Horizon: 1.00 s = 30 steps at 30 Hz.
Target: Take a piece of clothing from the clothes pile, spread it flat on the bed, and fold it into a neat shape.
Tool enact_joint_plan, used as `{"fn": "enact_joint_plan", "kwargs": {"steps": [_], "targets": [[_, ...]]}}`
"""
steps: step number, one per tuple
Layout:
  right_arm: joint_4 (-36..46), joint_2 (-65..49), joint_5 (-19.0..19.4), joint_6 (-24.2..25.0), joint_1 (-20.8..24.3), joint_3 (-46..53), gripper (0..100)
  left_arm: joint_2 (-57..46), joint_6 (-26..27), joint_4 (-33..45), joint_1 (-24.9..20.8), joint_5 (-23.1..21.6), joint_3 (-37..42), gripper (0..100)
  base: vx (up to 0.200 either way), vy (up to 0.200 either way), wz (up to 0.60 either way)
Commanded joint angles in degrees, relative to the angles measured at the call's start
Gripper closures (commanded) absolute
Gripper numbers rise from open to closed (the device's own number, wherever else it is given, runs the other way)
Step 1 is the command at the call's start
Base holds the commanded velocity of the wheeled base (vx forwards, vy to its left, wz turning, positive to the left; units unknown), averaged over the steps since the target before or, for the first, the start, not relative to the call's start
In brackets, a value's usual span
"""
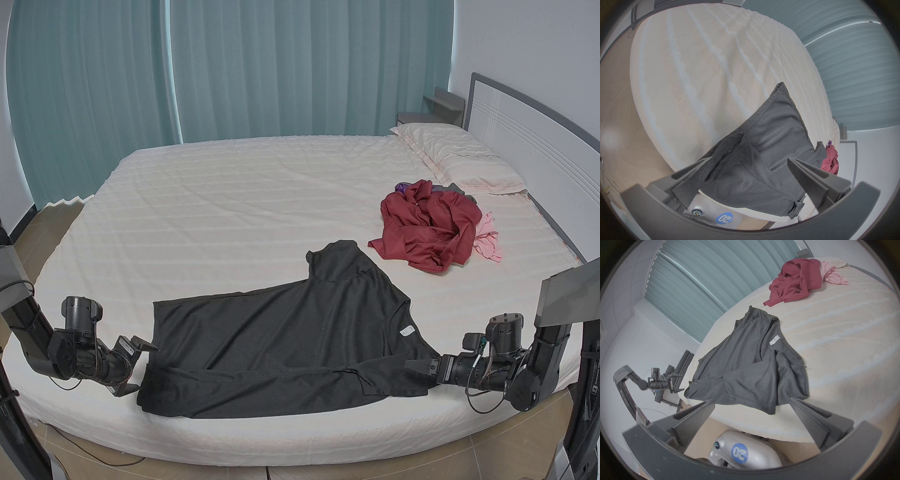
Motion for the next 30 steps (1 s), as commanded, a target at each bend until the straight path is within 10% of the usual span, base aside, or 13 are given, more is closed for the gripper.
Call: {"fn": "enact_joint_plan", "kwargs": {"steps": [1,13,14,30], "targets": [[0.2,4.46,-0.84,0.6,0.32,-4.35,0,0.08,-0.02,-0.01,0.02,0.01,0.01,0,0.0,0.0,0.0],[-0.24,8.15,-0.84,1.12,0.4,-8.31,0,-0.01,-0.19,-0.01,0.02,-0.08,-0.25,0,0.0,0.0,0.0],[-0.24,8.32,-0.84,1.21,0.4,-8.66,100,-0.18,-0.28,-0.01,0.1,-0.08,-0.25,0,0.0,0.0,0.0],[-4.54,7.97,-3.22,3.59,0.4,-8.13,100,-0.09,0.95,0.17,-2.09,-1.22,-2.8,0,0.0,0.0,0.0]]}}
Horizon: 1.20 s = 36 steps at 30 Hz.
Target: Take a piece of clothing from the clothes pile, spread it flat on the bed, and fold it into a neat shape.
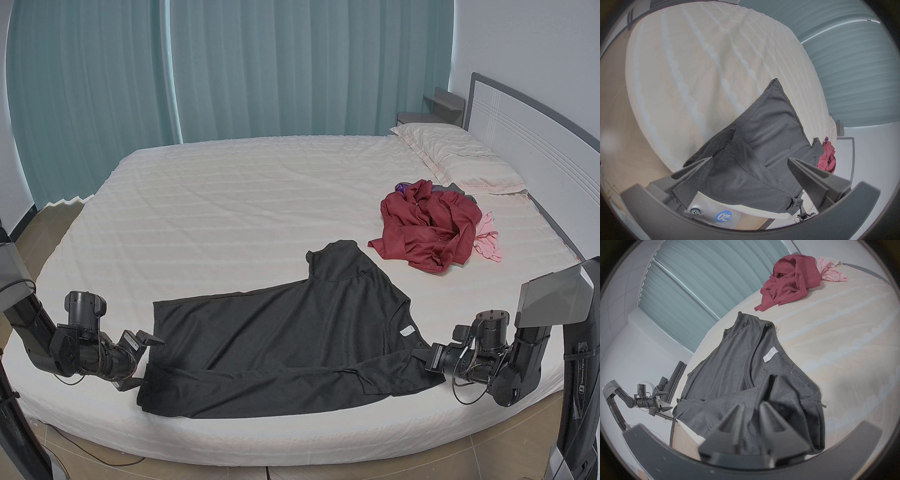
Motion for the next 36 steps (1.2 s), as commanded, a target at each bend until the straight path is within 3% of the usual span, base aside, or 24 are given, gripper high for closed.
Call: {"fn": "enact_joint_plan", "kwargs": {"steps": [1,6,7,9,10,11,12,18,24,36], "targets": [[-0.85,0.26,-0.06,0.12,0.1,0.56,100,0.33,0.53,0.13,-0.39,0.14,-1.25,0,0.0,0.0,0.0],[-1.2,0.17,-1.38,0.21,0.36,1.0,100,0.33,6.59,0.04,-0.74,0.58,-1.34,0,0.0,0.0,0.0],[-1.2,0.17,-1.38,0.21,0.54,1.09,100,0.51,10.9,0.04,0.14,0.49,-1.25,0,0.0,0.0,0.0],[-1.2,0.17,-1.38,0.21,0.54,1.09,100,0.51,11.34,0.04,0.23,0.4,-1.25,0,0.0,0.0,0.0],[-1.29,0.17,-1.38,0.21,0.63,1.53,100,1.74,19.25,-0.05,1.81,-0.83,-1.08,0,0.0,0.0,0.0],[-1.29,0.17,-1.38,0.21,0.63,1.53,100,1.83,19.69,-0.05,1.9,-1.0,-1.08,0,0.0,0.0,0.0],[-1.29,0.17,-1.38,0.3,0.71,1.62,100,2.62,23.82,0.04,2.6,-2.76,-0.73,0,0.0,0.0,0.0],[-1.29,0.08,-1.38,0.3,0.98,1.7,100,3.32,30.23,-0.05,3.74,-6.8,-1.17,0,0.0,0.0,0.0],[-1.29,-0.01,-1.38,0.3,1.06,1.7,100,6.4,38.23,-0.13,4.01,-7.24,-1.78,0,0.0,0.0,0.0],[-1.29,0.08,-1.46,0.21,1.15,1.7,100,9.65,39.55,-1.36,3.92,-7.15,-3.63,0,0.0,0.0,0.0]]}}
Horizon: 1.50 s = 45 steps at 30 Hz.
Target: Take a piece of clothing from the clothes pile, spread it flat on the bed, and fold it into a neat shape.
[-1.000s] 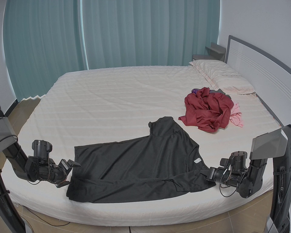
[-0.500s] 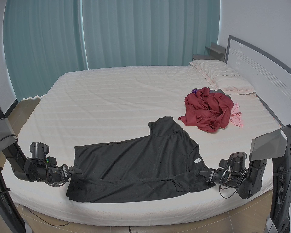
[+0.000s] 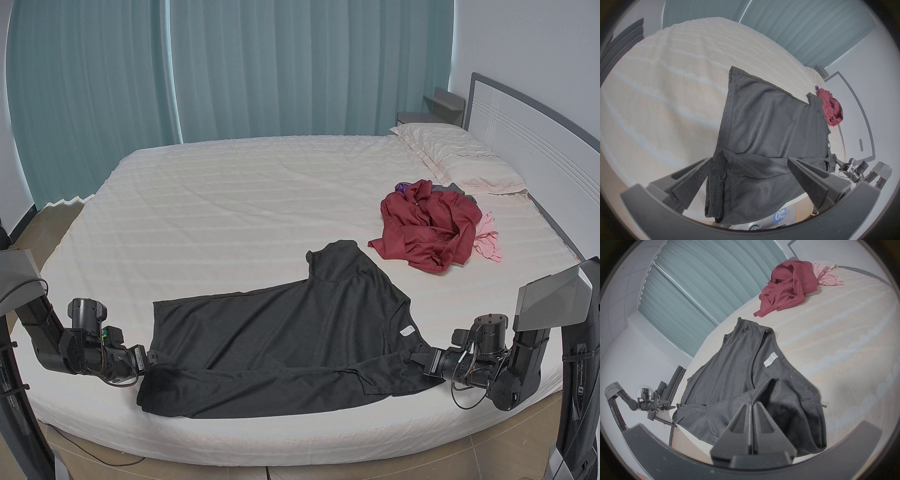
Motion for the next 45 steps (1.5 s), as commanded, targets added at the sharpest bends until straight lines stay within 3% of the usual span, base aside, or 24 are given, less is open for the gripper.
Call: {"fn": "enact_joint_plan", "kwargs": {"steps": [1,18,28,31,45], "targets": [[-0.01,-0.04,0.01,0.01,0.17,0.0,100,1.92,0.11,0.01,0.03,0.31,-0.27,100,0.0,0.0,0.0],[-3.52,-0.04,-1.31,-0.08,-0.01,-0.09,100,1.65,-0.5,0.19,1.52,3.21,-0.97,100,0.0,0.0,0.0],[-6.78,0.75,-1.75,0.01,-0.1,-0.27,100,1.13,-7.09,0.28,1.52,4.01,-2.73,100,0.0,0.0,0.0],[-7.13,0.93,-1.83,0.01,-0.27,-0.35,100,1.3,-10.26,0.54,1.52,6.99,-3.87,100,0.0,0.0,0.0],[-7.48,1.54,-1.83,0.01,-0.89,-0.71,100,2.09,-10.34,0.72,1.17,8.4,-3.6,100,0.0,0.0,0.0]]}}
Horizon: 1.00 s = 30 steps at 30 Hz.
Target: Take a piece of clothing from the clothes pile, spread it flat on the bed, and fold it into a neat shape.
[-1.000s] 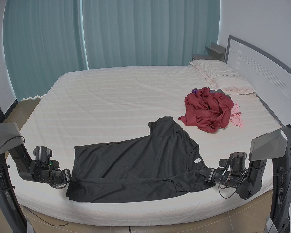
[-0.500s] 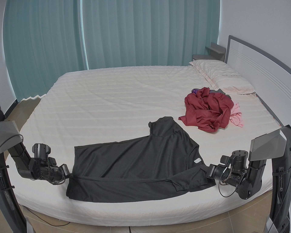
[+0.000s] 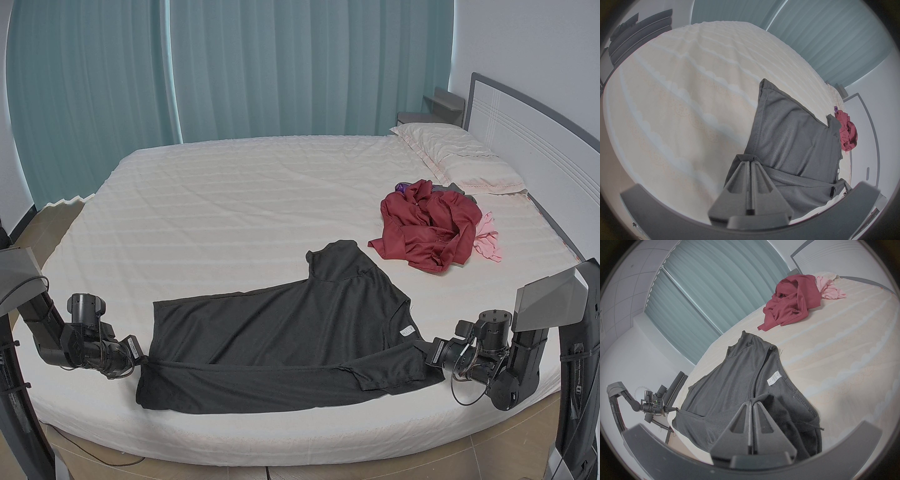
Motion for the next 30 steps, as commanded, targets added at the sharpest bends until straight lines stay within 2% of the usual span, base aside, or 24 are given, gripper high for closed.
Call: {"fn": "enact_joint_plan", "kwargs": {"steps": [1,9,10,20,23,24,25,28,30], "targets": [[-0.1,0.14,0.02,-0.08,-0.06,0.06,100,0.45,-0.01,0.03,-0.12,-0.01,0.09,100,0.0,0.0,0.0],[-0.1,0.75,-0.07,-0.08,-0.41,-0.02,100,1.15,-0.01,0.03,-0.73,-0.01,0.09,100,0.0,0.0,0.0],[-0.02,0.93,-0.07,-0.17,-0.41,-0.11,0,1.24,-0.01,0.03,-0.82,-0.01,0.18,0,0.0,0.0,0.0],[-0.1,0.84,-0.25,0.09,-1.29,-0.55,0,1.33,-0.71,0.03,-1.0,-0.01,0.79,0,0.0,0.0,0.0],[0.07,-1.53,-3.23,0.89,-1.55,0.94,0,1.07,-3.17,0.03,-0.91,-0.1,1.06,0,0.0,0.0,0.0],[0.07,-3.29,-6.31,4.31,-0.67,2.53,0,0.28,-5.63,0.03,-0.82,-0.71,2.02,0,0.0,0.0,0.0],[0.07,-4.26,-7.28,6.07,-0.06,3.49,0,-0.25,-6.51,-0.05,-0.82,-0.98,2.55,0,0.0,0.0,0.0],[1.04,-7.42,-8.68,11.08,3.11,6.22,0,-1.83,-8.71,-0.32,-0.82,-1.95,4.48,0,0.0,0.0,0.0],[1.74,-8.65,-9.03,14.42,6.71,8.33,0,-2.98,-12.05,-0.49,-1.0,-2.65,5.27,0,0.0,0.0,0.0]]}}
